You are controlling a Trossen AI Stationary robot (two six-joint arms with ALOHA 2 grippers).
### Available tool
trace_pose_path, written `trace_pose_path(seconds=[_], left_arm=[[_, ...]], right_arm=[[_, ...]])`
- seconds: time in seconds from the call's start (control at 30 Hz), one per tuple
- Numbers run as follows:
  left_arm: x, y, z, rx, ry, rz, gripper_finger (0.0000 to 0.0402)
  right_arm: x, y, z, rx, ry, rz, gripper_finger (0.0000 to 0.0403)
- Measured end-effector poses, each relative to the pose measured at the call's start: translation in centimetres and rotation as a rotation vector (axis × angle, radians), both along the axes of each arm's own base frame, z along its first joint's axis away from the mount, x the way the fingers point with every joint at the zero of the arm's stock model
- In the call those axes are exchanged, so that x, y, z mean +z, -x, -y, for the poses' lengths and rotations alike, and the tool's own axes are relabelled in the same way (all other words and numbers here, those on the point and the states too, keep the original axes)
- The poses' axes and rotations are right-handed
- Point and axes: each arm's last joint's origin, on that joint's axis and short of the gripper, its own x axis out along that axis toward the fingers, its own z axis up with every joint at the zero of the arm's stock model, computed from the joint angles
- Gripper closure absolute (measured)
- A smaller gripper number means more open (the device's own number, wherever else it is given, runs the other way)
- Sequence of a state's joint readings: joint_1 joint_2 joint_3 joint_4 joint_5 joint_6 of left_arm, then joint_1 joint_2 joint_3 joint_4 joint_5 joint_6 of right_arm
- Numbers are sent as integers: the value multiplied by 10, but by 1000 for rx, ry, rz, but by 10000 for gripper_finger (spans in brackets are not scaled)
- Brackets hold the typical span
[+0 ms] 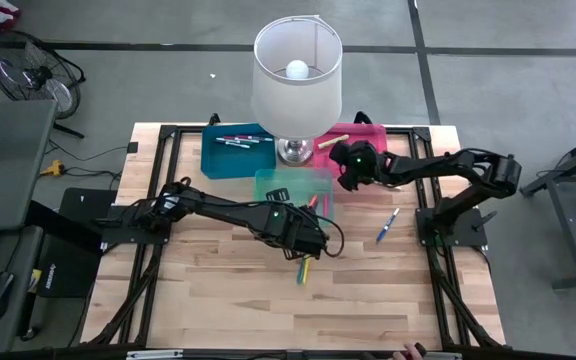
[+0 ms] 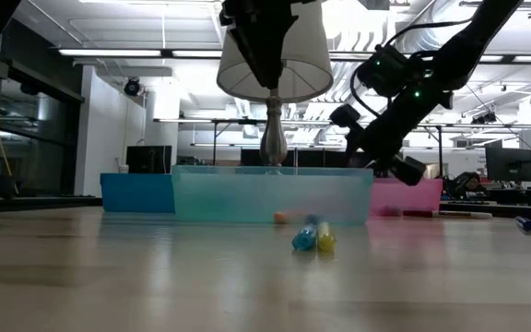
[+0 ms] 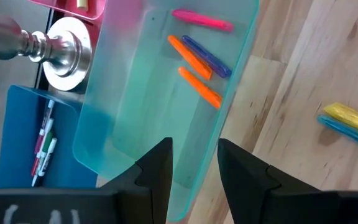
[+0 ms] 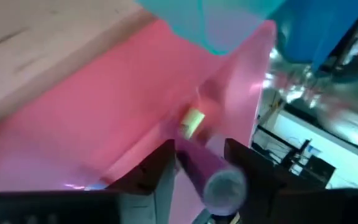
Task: Pick & Place Markers
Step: Put the violet highlighter pen into the red bin, then put the brown marker pen into the blue bin
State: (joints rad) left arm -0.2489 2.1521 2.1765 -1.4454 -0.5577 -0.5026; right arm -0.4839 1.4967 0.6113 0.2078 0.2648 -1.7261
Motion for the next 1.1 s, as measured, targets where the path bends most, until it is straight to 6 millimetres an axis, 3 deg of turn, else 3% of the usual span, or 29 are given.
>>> trace_pose_path(seconds=[0.37,0.63,0.9,1.1], left_arm=[[2,1,0,19,8,21,278],[8,3,-1,37,18,47,278],[10,4,-1,41,19,55,278],[10,4,-1,37,18,54,278]], right_arm=[[8,0,5,-282,98,111,250],[36,11,-2,-576,104,370,250],[60,47,-24,-863,-5,558,250],[84,82,-40,-1119,-263,717,253]])
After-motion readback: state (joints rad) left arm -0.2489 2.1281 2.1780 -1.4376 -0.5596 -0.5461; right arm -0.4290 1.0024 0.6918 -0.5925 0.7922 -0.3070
